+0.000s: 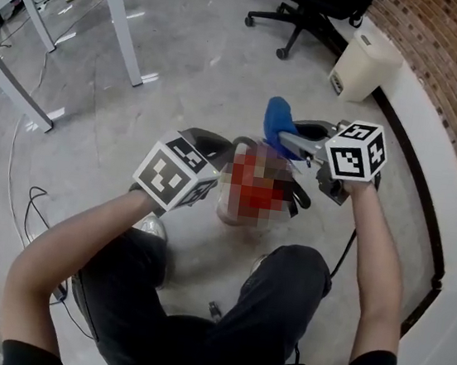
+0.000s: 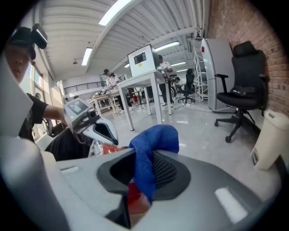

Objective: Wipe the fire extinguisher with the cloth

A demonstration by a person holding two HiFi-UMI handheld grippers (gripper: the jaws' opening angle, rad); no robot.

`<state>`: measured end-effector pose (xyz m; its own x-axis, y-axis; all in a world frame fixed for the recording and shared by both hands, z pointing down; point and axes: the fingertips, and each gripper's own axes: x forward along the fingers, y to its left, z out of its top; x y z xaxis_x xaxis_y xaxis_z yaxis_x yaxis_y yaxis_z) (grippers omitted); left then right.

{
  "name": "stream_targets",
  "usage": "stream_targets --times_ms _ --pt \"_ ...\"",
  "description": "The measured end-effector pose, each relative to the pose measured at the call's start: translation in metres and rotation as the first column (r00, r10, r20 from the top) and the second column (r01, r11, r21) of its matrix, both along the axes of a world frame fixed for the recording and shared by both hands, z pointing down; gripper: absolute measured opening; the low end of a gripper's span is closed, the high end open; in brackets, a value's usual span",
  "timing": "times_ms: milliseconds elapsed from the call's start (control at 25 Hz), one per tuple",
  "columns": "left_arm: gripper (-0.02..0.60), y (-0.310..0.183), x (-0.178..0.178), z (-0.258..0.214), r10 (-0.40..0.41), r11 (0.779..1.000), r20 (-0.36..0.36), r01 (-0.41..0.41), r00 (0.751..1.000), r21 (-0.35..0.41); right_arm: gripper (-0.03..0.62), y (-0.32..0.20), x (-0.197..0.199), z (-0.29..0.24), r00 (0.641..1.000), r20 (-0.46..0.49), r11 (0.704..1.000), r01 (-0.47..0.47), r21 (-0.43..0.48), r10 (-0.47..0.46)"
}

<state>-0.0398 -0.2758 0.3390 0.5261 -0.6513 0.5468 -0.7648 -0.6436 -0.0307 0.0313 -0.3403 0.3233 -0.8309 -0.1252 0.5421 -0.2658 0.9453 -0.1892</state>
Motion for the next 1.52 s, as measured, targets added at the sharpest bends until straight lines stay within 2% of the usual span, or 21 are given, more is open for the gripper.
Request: stream_targets --times_ms 200,320,480,600,680,800,880,960,1000,1080,1280,1320,1360,1440,1520 --pt "0.006 0.011 0.008 -0.002 0.020 1.000 -0.005 -0.020 1.000 0.006 0.087 0.044 -0.011 -0.053 0.987 0.078 0.990 0.142 0.010 -0.142" --pt "0.006 0.011 0.009 -0.005 0.020 1.000 -0.019 -0.020 1.000 0.013 0.087 0.064 -0.022 -0.055 0.974 0.023 0.974 0.226 0.004 -0.226" --pt "0.006 0.004 0.006 -0.014 0.014 0.999 -0.055 -0.012 0.998 0.042 0.087 0.055 -0.030 -0.030 0.974 -0.051 0.975 0.218 -0.036 -0.219" --pt "0.016 -0.004 0.002 -0.028 0.053 0.994 -0.068 -0.047 0.996 0.097 0.087 0.041 -0.034 -0.022 0.978 -0.068 0.980 0.196 -0.030 -0.198" --pt "0.211 -0.005 0.002 -0.038 0.114 0.987 -0.065 -0.106 0.991 0.123 0.087 0.038 -0.041 -0.019 0.972 -0.087 0.976 0.218 -0.009 -0.218" --pt "0.347 -0.006 0.011 -0.051 0.207 0.967 -0.018 -0.202 0.978 0.156 0.087 0.041 -0.050 -0.021 0.956 -0.090 0.960 0.279 0.002 -0.278" --pt "0.380 -0.007 0.021 -0.055 0.260 0.950 0.035 -0.262 0.965 0.168 0.087 0.051 -0.056 -0.030 0.941 -0.052 0.942 0.335 -0.010 -0.335" --pt "0.379 -0.005 0.029 -0.056 0.307 0.934 0.076 -0.316 0.949 0.168 0.087 0.064 -0.061 -0.038 0.921 -0.019 0.921 0.390 -0.022 -0.390" --pt "0.357 -0.004 0.031 -0.055 0.322 0.928 0.081 -0.332 0.943 0.169 0.087 0.069 -0.062 -0.040 0.914 -0.014 0.914 0.406 -0.023 -0.406" --pt "0.294 -0.002 0.034 -0.055 0.334 0.924 0.064 -0.340 0.940 0.175 0.089 0.072 -0.060 -0.042 0.912 -0.009 0.912 0.411 -0.015 -0.411" --pt "0.261 0.006 0.040 -0.058 0.383 0.911 -0.004 -0.377 0.924 0.164 0.101 0.079 -0.045 -0.052 0.918 0.076 0.919 0.393 -0.037 -0.389" --pt "0.227 0.007 0.039 -0.057 0.391 0.910 -0.011 -0.385 0.920 0.157 0.116 0.082 -0.040 -0.053 0.917 0.093 0.918 0.394 -0.049 -0.388" --pt "0.204 0.008 0.037 -0.055 0.394 0.910 -0.018 -0.387 0.919 0.147 0.181 0.085 -0.036 -0.054 0.916 0.104 0.917 0.395 -0.059 -0.388" --pt "0.184 0.007 0.032 -0.051 0.383 0.918 -0.032 -0.377 0.923 0.128 0.196 0.090 -0.030 -0.053 0.920 0.099 0.921 0.386 -0.048 -0.380" --pt "0.175 0.003 0.028 -0.046 0.347 0.932 -0.014 -0.344 0.938 0.116 0.196 0.091 -0.025 -0.053 0.932 0.075 0.935 0.355 0.006 -0.355"
